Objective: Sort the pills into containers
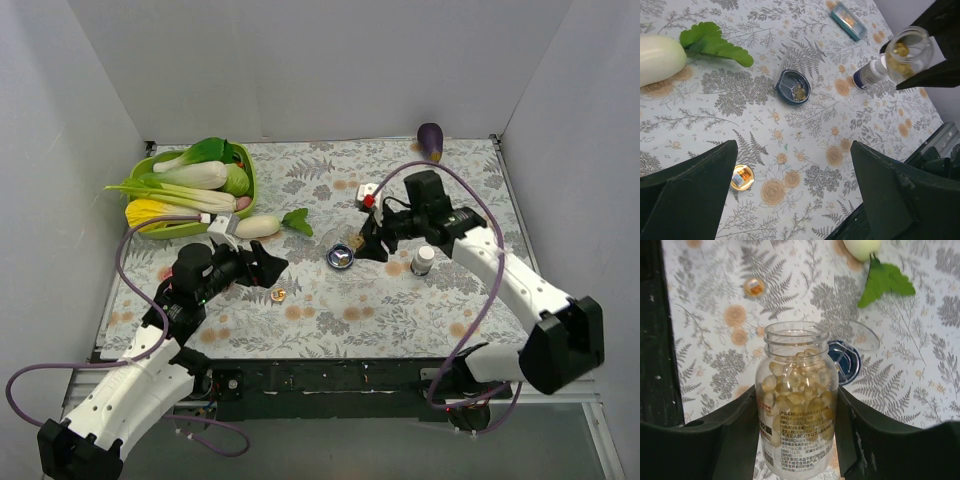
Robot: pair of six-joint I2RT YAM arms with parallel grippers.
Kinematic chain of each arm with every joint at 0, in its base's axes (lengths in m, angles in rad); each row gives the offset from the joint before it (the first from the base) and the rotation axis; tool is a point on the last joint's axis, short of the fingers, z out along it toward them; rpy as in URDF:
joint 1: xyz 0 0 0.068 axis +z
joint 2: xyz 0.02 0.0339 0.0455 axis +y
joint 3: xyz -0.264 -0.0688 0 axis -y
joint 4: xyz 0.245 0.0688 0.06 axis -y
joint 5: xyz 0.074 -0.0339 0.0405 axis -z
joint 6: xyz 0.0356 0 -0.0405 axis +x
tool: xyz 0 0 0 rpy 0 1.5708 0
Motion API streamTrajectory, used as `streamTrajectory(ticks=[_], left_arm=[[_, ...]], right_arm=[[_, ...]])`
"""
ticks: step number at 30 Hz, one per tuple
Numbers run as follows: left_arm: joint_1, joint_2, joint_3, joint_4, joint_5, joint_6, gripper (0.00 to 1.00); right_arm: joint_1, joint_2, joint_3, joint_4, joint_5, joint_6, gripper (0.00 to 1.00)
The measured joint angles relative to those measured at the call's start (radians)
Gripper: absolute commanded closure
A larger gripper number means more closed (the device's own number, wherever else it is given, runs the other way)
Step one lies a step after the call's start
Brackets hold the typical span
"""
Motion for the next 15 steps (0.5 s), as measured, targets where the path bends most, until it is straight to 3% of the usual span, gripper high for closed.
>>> streamTrajectory(ticks=[8,15], left_arm=[[0.000,0.016,-0.029,-0.011,0.032,-0.135,0.02],[0.000,0.135,-0.033,-0.045,0.042,-0.195,0.09]], right_arm=[[-0.003,-0.452,-0.456,0.657,-0.124,0.351,0.99],[0.071,-0.659,-0.608,0.939,-0.055,0.525,0.99]])
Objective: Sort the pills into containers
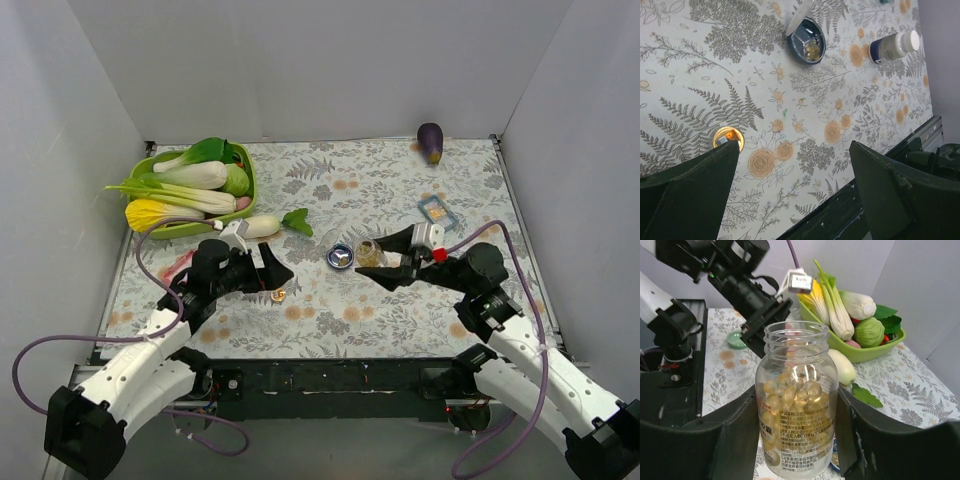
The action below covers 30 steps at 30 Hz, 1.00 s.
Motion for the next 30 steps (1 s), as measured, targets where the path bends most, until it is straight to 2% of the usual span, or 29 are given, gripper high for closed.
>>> streamTrajectory(ticks=[3,7,13,17,23,30], left_arm=[[0.000,0.046,-0.005,-0.014,0.000,-0.014,0.14],[-0.033,0.149,0.007,-0.052,-0.031,-0.029,0.15],[-0.196,0.417,0.145,-0.154,-0.211,-0.052,0.20],[-0.245,0.562,0.233,-0.219,-0.336,-0.076,0.22],[-0.251,0.591,0.268,-0.274,-0.444,-0.081,0.23],[-0.251,0.592,0.268,-0.295,-0.476,-0.076,0.24]], right_arm=[[0.020,-0.062,-0.065,0.084,0.034,0.066,0.99],[0.021,-0.109,-0.144,0.116,0.060,0.118,0.99],[0.021,-0.154,-0.225,0.103,0.074,0.148,0.99],[0.021,-0.172,-0.231,0.089,0.077,0.152,0.99],[0.020,-0.188,-0.244,0.090,0.077,0.151,0.99],[0.018,-0.187,-0.278,0.078,0.077,0.150,0.99]])
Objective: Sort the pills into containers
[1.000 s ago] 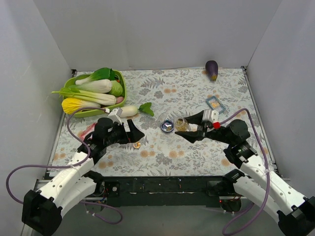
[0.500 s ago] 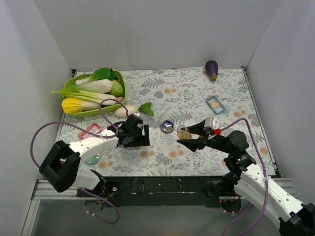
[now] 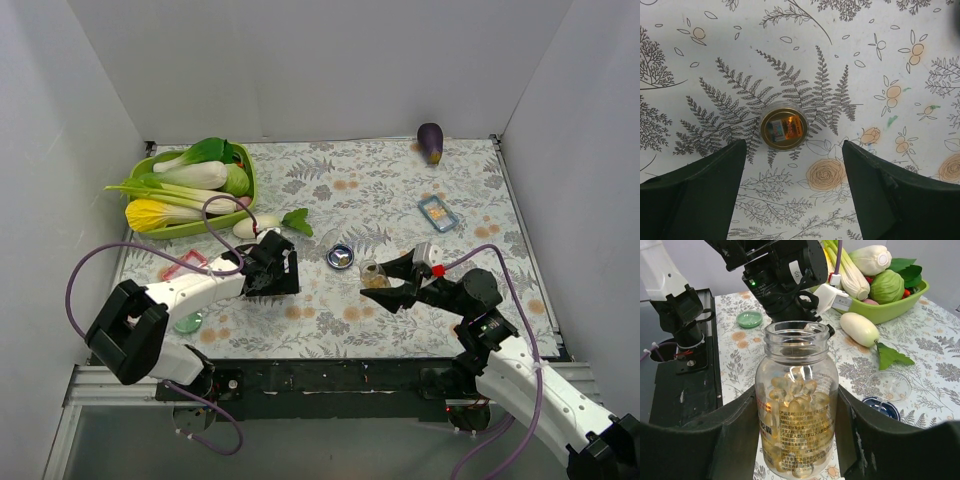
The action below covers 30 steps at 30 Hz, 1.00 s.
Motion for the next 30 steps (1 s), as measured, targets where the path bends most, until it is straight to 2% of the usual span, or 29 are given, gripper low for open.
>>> streamTrajectory(ticks=[3,5,9,12,13,15,17,20,21,25,30], left_arm=[[0.000,0.019,0.000,0.007,-0.009,0.003,0.31],[0.000,0.054,0.001,0.012,-0.019,0.005,0.32],[0.000,0.114,0.031,0.016,-0.053,0.011,0.43],[-0.001,0.140,0.050,0.020,-0.075,0.018,0.47],[-0.001,0.142,0.052,0.021,-0.079,0.018,0.54],[-0.001,0.145,0.053,0.024,-0.084,0.023,0.58],[-0.001,0.145,0.053,0.026,-0.086,0.023,0.69],[-0.001,0.145,0.053,0.027,-0.080,0.030,0.79],[-0.001,0.143,0.053,0.027,-0.072,0.031,0.80],[0.000,0.101,0.051,0.034,0.043,0.046,0.83],[0.000,-0.096,0.048,0.147,0.343,-0.006,0.83]], right_arm=[[0.000,0.000,-0.003,-0.004,0.000,-0.003,0.99],[-0.001,0.000,-0.003,-0.004,0.000,-0.006,0.99],[-0.006,0.000,-0.004,-0.005,-0.001,-0.012,0.99],[-0.006,0.000,-0.004,-0.005,-0.001,-0.014,0.99],[-0.007,0.000,-0.004,-0.005,-0.001,-0.015,0.99],[-0.008,0.000,-0.004,-0.005,-0.001,-0.015,0.99],[-0.008,0.000,-0.006,-0.005,-0.002,-0.016,0.99],[-0.008,0.001,-0.016,-0.006,-0.003,-0.019,0.99],[-0.008,0.003,-0.018,-0.008,-0.005,-0.021,0.99],[-0.008,0.009,-0.018,-0.013,-0.016,-0.045,0.99],[-0.008,0.022,-0.018,-0.042,-0.060,-0.127,0.99]])
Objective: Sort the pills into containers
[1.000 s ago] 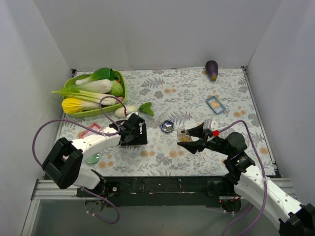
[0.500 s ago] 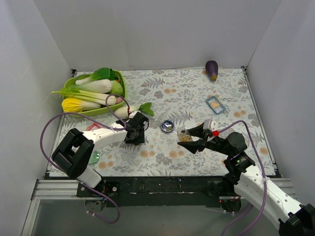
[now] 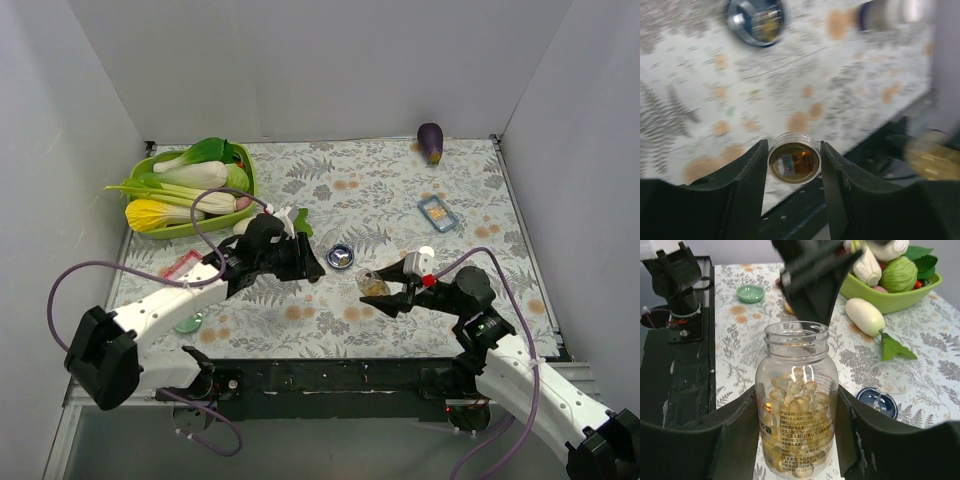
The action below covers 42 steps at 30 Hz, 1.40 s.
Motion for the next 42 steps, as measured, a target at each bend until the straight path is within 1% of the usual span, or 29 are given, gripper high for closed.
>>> streamTrajectory(ticks=[4,7,11,15,20,31,37,42], left_arm=[[0.000,-0.138,-0.018,0.238,0.212,-0.146,0.85],[0.000,-0.159,-0.051,0.416,0.322,-0.272,0.86],[0.000,-0.131,-0.077,0.539,0.399,-0.383,0.86],[-0.005,-0.111,-0.081,0.594,0.436,-0.438,0.86],[-0.006,-0.110,-0.098,0.623,0.458,-0.461,0.87],[-0.014,-0.088,-0.098,0.613,0.472,-0.457,0.89],[-0.024,-0.073,-0.065,0.524,0.444,-0.413,0.91],[-0.036,-0.059,0.007,0.395,0.393,-0.346,0.92]], right_arm=[[0.000,0.030,0.002,-0.062,-0.021,-0.092,0.99],[0.002,0.060,0.015,-0.127,-0.027,-0.147,0.99],[0.008,0.114,0.079,-0.219,-0.024,-0.195,0.99],[0.014,0.161,0.163,-0.280,-0.019,-0.220,0.99],[0.026,0.201,0.231,-0.328,-0.007,-0.239,0.99],[0.068,0.257,0.287,-0.439,0.052,-0.286,0.99],[0.092,0.308,0.343,-0.528,0.090,-0.328,0.99],[0.106,0.352,0.405,-0.607,0.131,-0.365,0.99]])
